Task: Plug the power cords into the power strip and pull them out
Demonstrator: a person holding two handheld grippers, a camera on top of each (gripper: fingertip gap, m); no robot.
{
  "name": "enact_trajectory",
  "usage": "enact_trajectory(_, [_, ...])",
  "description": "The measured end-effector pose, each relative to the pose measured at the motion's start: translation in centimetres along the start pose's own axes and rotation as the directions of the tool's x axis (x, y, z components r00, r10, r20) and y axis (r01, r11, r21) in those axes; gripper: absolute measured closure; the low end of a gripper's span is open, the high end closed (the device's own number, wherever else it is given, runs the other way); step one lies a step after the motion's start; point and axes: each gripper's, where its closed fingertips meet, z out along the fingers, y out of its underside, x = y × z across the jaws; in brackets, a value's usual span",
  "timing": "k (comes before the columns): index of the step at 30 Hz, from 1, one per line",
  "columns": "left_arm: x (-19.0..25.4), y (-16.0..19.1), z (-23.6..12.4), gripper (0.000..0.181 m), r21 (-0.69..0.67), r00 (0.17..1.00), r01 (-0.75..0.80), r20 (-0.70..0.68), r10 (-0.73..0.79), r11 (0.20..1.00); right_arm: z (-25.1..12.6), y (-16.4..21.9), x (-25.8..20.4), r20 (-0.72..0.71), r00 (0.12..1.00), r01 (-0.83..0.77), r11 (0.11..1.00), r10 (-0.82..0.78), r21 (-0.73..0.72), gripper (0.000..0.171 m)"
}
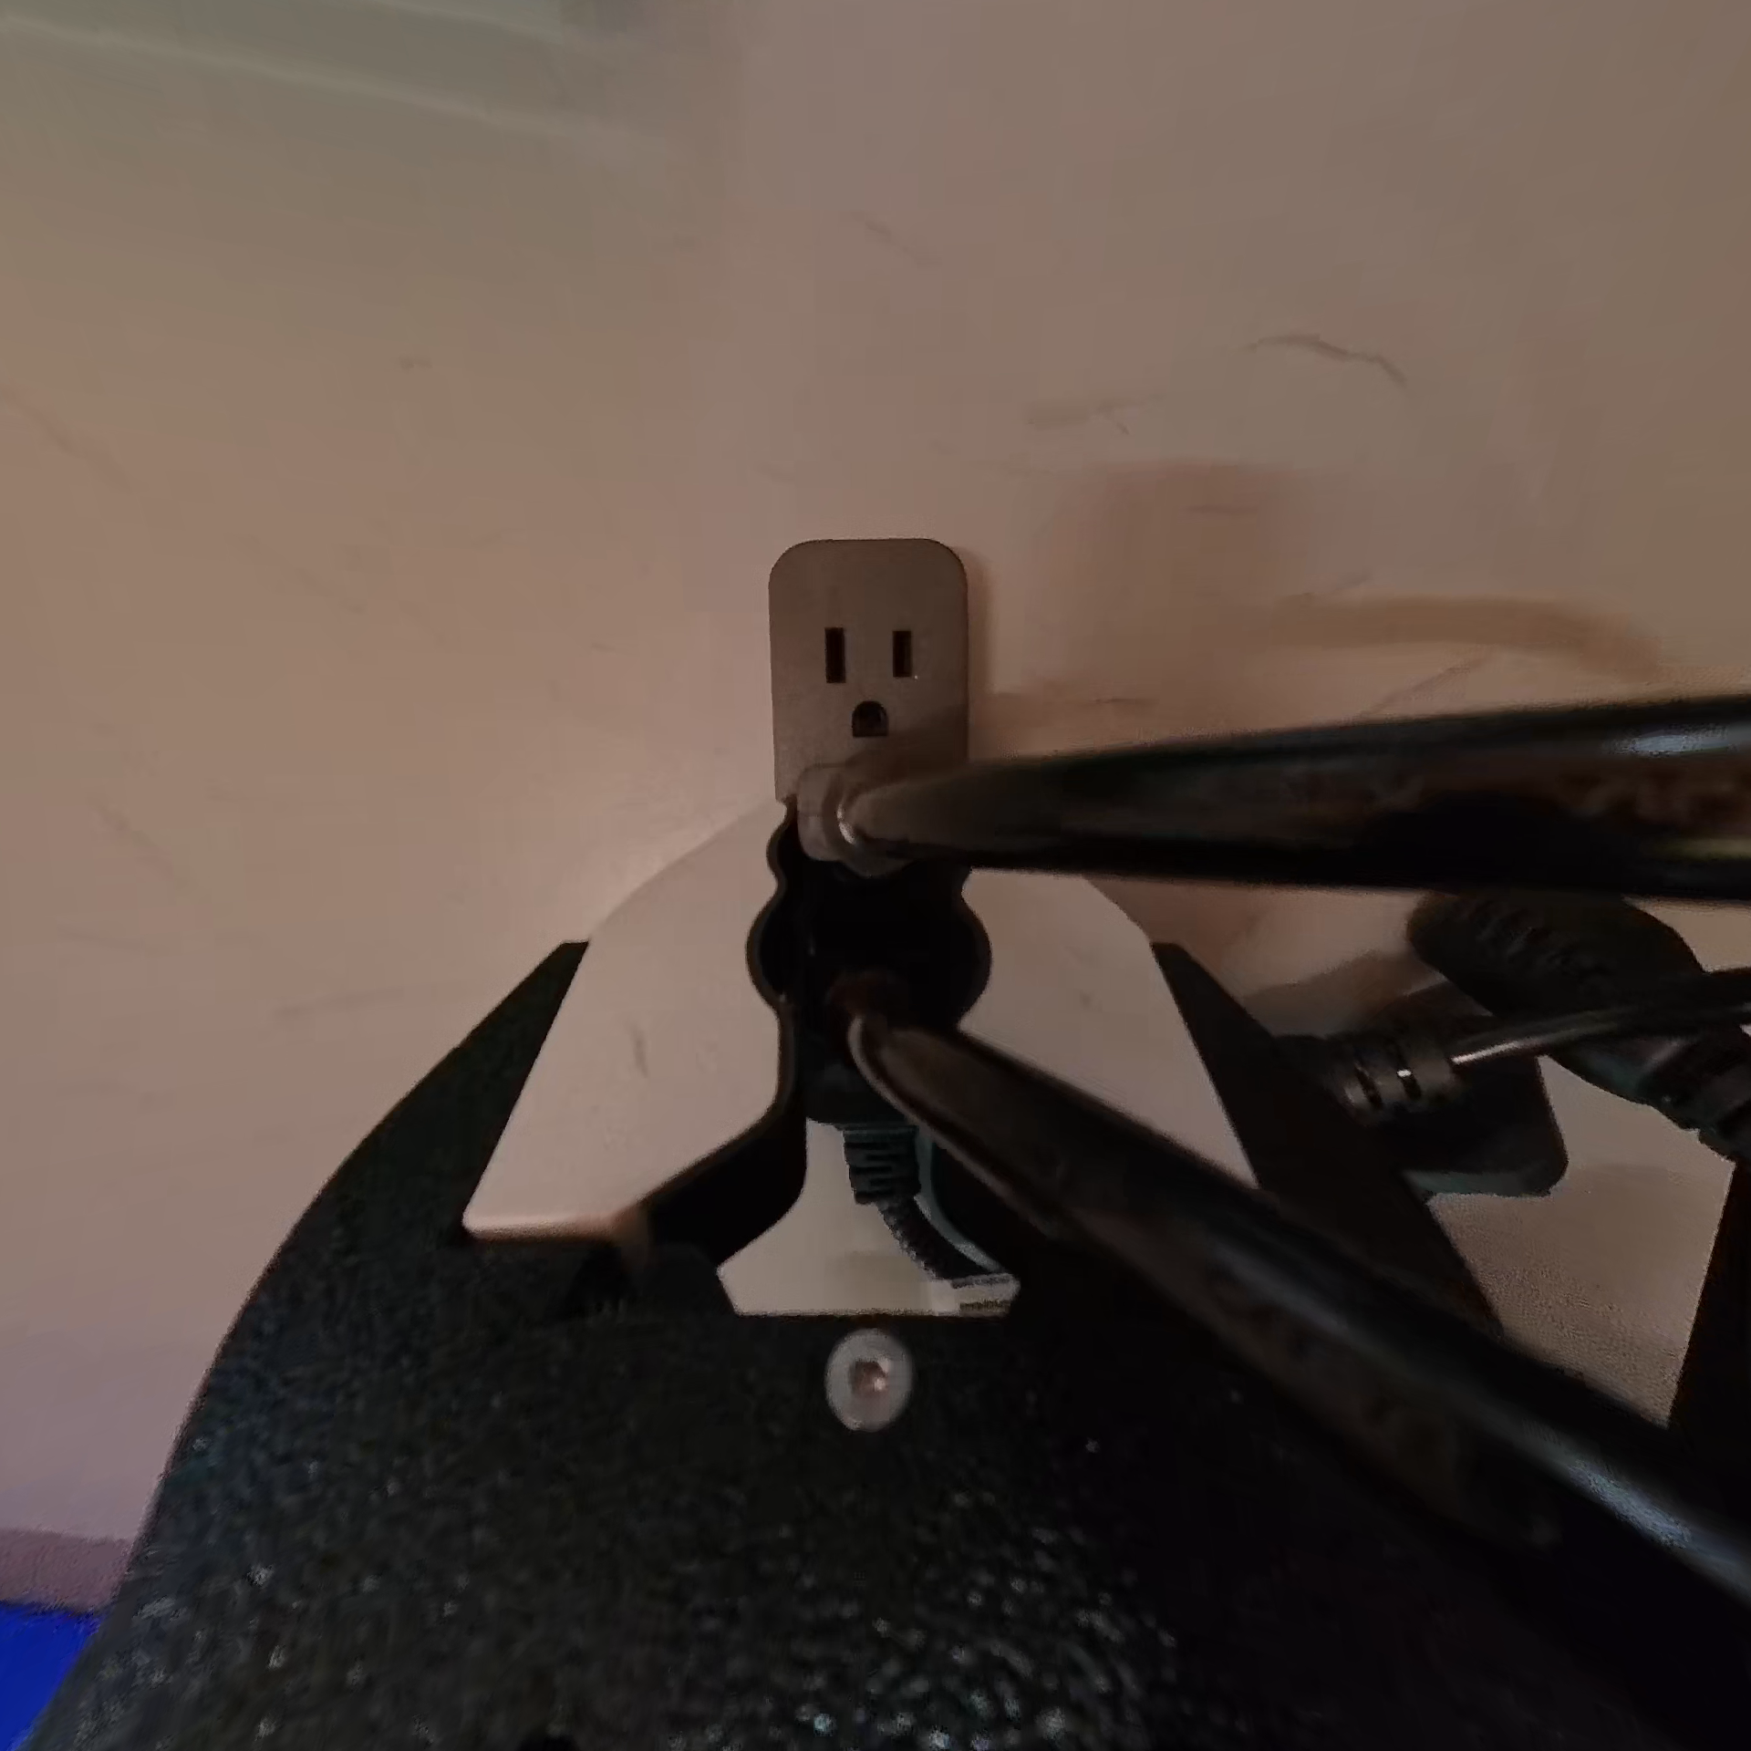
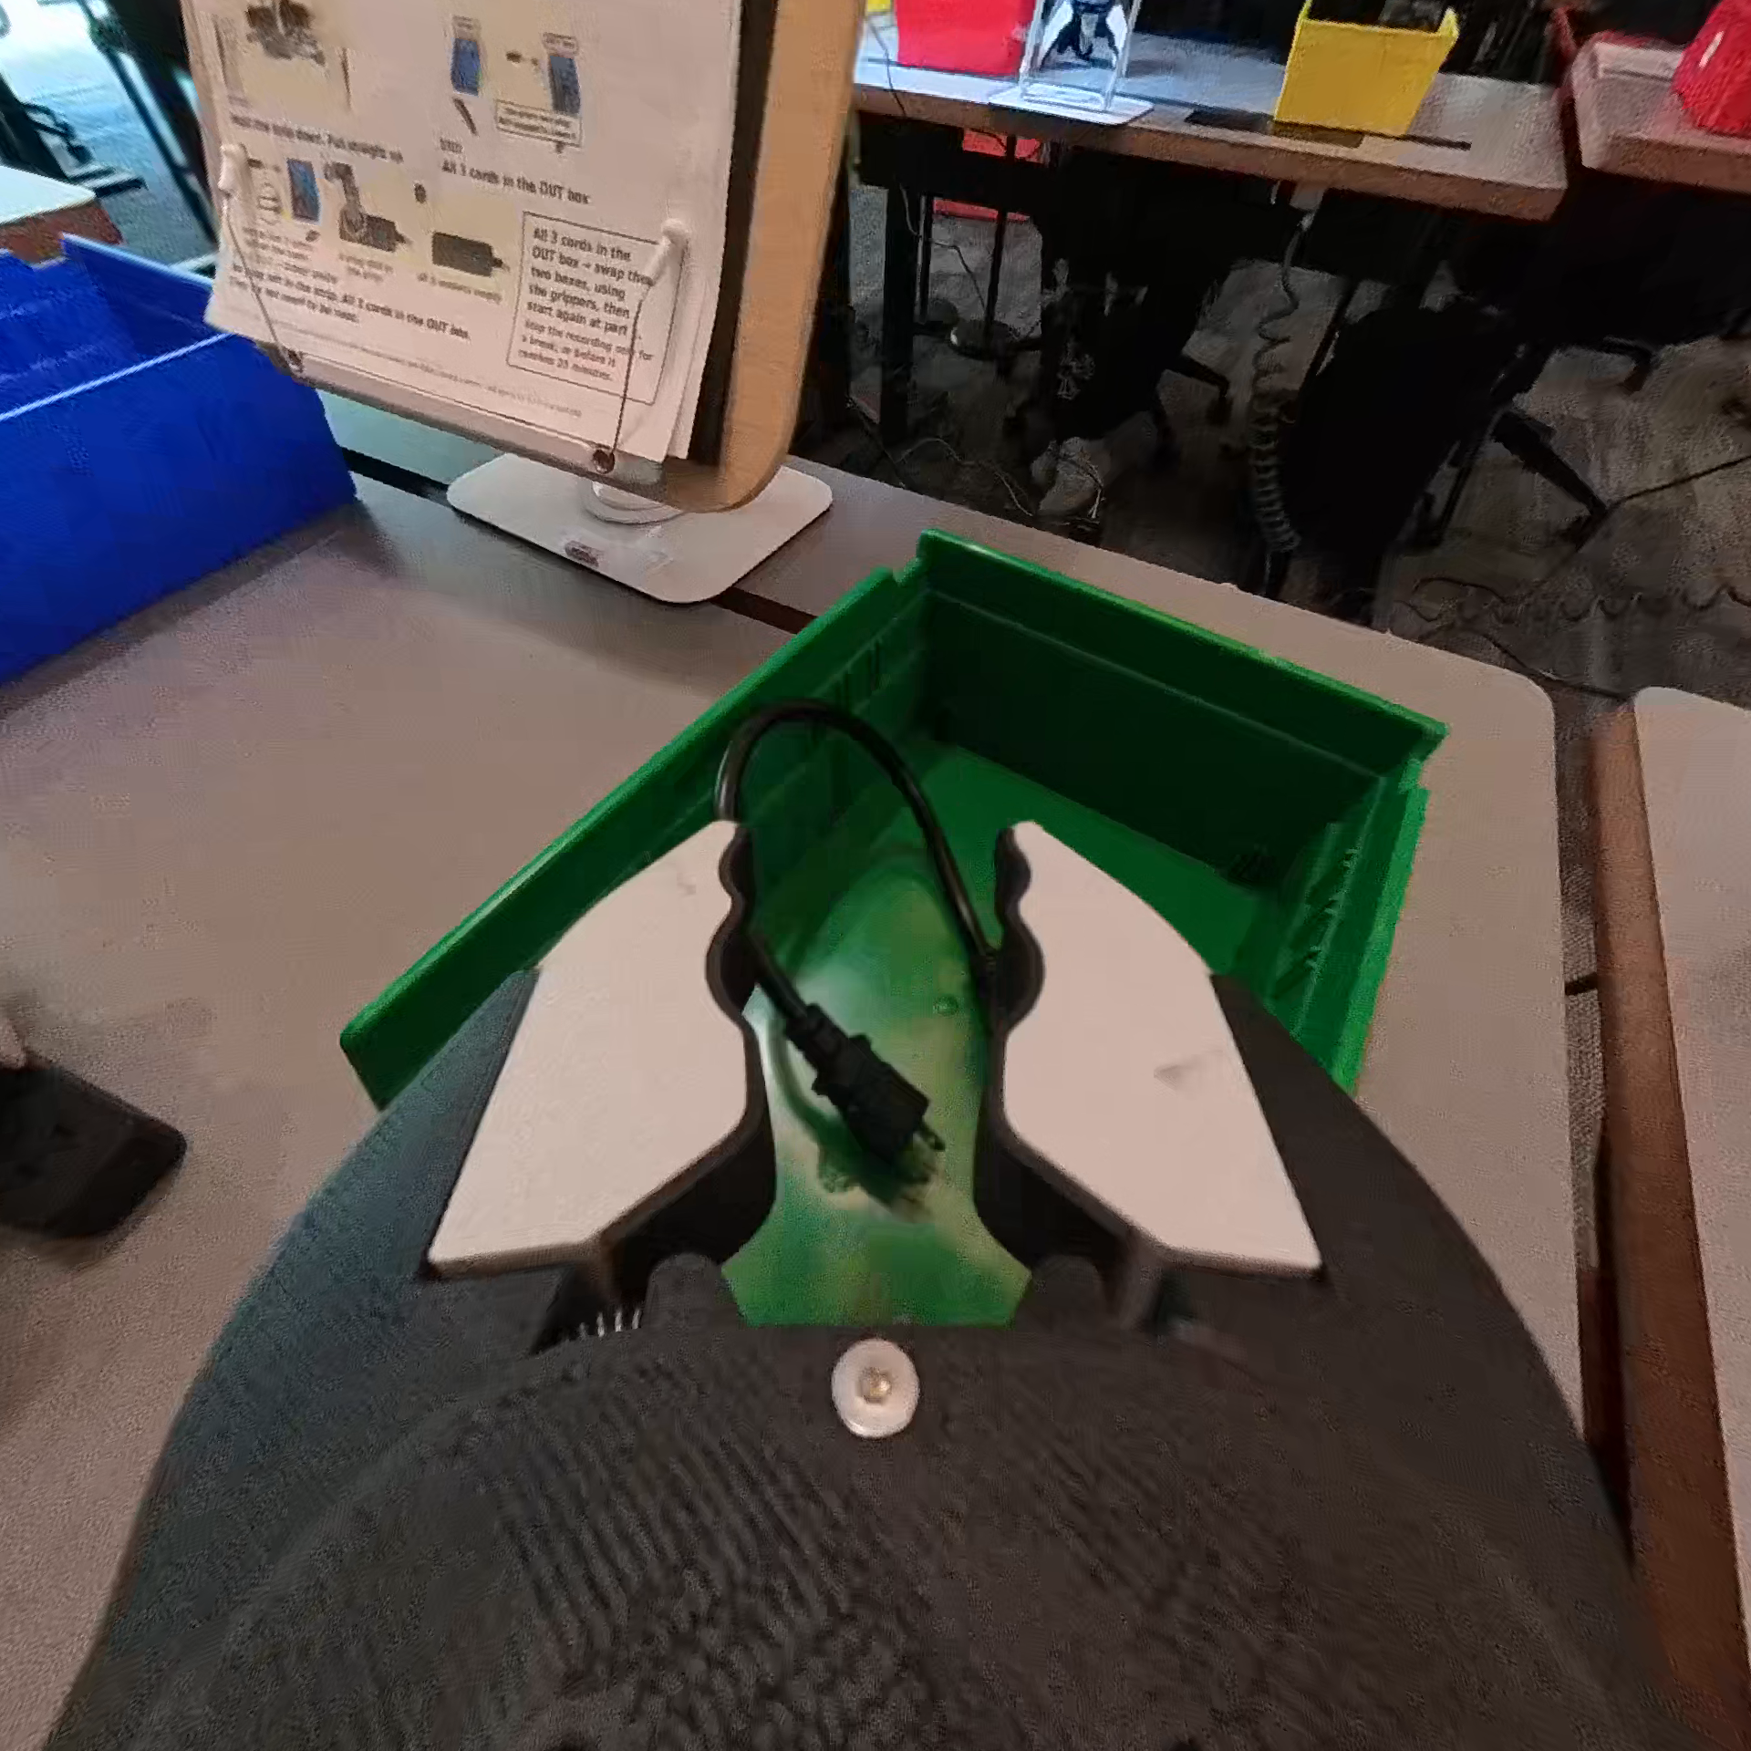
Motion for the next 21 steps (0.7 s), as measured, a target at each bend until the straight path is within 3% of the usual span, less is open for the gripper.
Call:
enact_trajectory(3, [0.0,0.0,0.0,0.155,-0.016,1.000,-0.008,0.005,0.008,1.000,-1.0,-0.7,0.9,-0.051,0.998,-0.034,0.998,0.037,0.054,0.119])
enact_trajectory(5, [0.0,0.0,0.0,0.155,-0.022,1.000,-0.009,0.007,0.009,1.000,-1.5,-0.8,-0.8,0.033,0.999,-0.031,0.997,0.029,0.074,0.120])
enact_trajectory(10, [0.1,0.0,0.0,0.155,-0.030,1.000,-0.011,0.011,0.011,0.999,-2.6,1.4,-7.7,0.241,0.967,0.077,0.997,-0.079,0.019,0.113])
enact_trajectory(16, [0.3,-0.2,0.0,0.150,-0.016,1.000,0.001,0.025,-0.001,1.000,-3.7,4.5,-20.0,0.556,0.807,0.167,0.980,-0.198,0.107,0.117])
enact_trajectory(21, [0.2,0.6,-0.5,0.135,-0.048,0.997,0.001,0.072,0.002,0.999,-1.6,9.1,-24.8,0.642,0.744,0.240,0.971,-0.185,0.002,0.113])
